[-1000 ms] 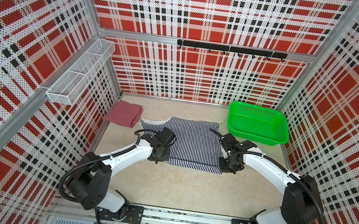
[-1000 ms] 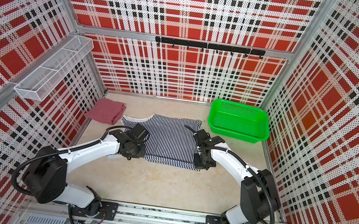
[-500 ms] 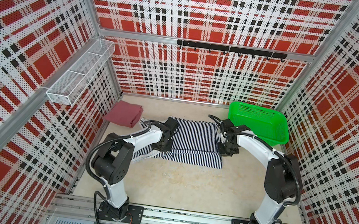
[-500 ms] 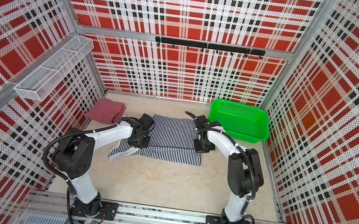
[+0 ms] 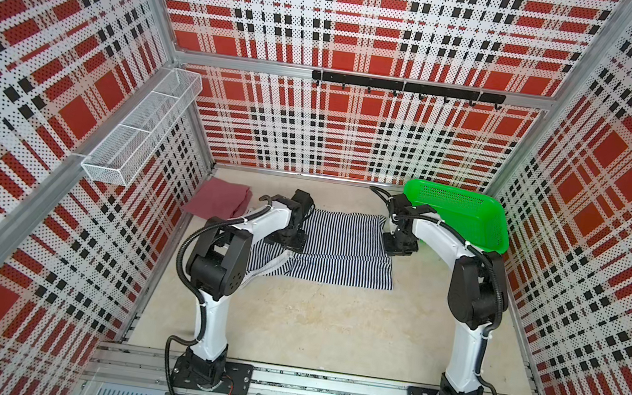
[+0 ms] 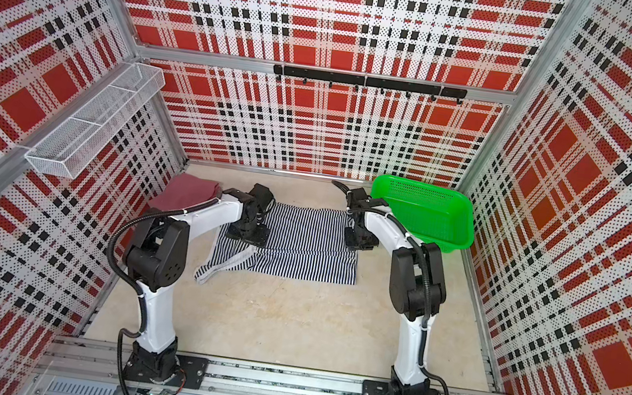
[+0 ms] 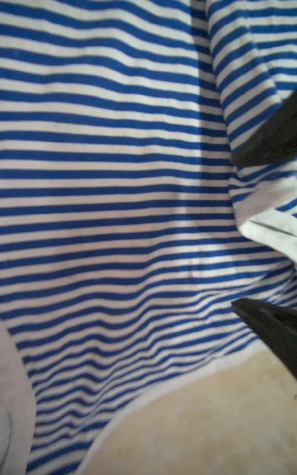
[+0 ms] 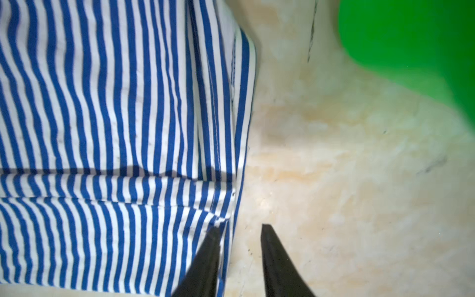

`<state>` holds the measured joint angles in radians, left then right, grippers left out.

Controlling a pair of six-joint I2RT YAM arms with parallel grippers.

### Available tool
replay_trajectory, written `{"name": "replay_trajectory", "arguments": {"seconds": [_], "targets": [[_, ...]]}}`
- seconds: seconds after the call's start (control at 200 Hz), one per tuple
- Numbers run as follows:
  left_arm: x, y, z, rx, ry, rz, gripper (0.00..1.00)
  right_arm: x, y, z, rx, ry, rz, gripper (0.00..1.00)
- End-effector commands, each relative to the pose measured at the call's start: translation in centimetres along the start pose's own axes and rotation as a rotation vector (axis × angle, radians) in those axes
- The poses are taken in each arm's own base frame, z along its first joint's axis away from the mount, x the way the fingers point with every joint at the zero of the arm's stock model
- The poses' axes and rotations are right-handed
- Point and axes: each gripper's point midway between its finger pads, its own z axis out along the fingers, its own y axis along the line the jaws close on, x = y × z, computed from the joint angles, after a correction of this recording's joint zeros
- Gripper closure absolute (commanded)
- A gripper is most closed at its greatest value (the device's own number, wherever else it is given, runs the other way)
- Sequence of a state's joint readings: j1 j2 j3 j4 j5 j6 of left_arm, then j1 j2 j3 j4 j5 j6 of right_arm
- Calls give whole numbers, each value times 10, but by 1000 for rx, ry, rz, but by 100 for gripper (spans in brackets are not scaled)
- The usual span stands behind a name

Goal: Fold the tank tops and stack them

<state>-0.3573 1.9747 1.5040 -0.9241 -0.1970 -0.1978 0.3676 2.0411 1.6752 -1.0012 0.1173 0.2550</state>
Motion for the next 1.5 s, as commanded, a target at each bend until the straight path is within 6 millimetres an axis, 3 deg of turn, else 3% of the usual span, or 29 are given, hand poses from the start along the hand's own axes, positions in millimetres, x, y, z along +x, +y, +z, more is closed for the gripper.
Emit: {"name": "replay_trajectory", "arguments": {"seconds": [0.0,0.11,0.241,0.341,0.441,0.591,0.737,0.822,0.947,1.002,1.117,1.238,1.358,1.498], "targets": [[8,21,-35,-43,-26,-26,11,-4,0,-20,-20,-48,8,58],[37,28,-40,-20,-28,-103,14,23,13,-25,-74,-46,21,57],[60,18,-26,69,-32,-172,23,48,51,-12,-228,-47,22,61],[48,-8,-26,178,-83,-183,30,50,67,3,-260,-39,19,67],[40,-29,-21,220,-94,-155,34,47,71,17,-264,-48,39,71],[45,-42,2,224,-51,-119,35,63,44,41,-146,-5,68,74],[50,-51,17,226,-16,-78,35,87,7,50,-60,30,118,75],[52,-60,22,245,-2,-49,35,101,-12,54,-30,53,146,75],[53,-76,20,261,9,18,35,103,-29,54,-5,47,171,75],[54,-70,19,225,16,46,33,98,-32,53,-4,36,175,75],[51,-36,10,151,10,8,30,88,-31,49,-12,25,167,75],[49,-7,-24,121,-54,-81,24,86,-31,52,-8,27,158,75],[77,11,-39,115,-57,-183,23,89,-30,59,-12,42,158,75],[128,24,-25,93,26,-273,26,90,-28,65,-18,55,158,74]]}}
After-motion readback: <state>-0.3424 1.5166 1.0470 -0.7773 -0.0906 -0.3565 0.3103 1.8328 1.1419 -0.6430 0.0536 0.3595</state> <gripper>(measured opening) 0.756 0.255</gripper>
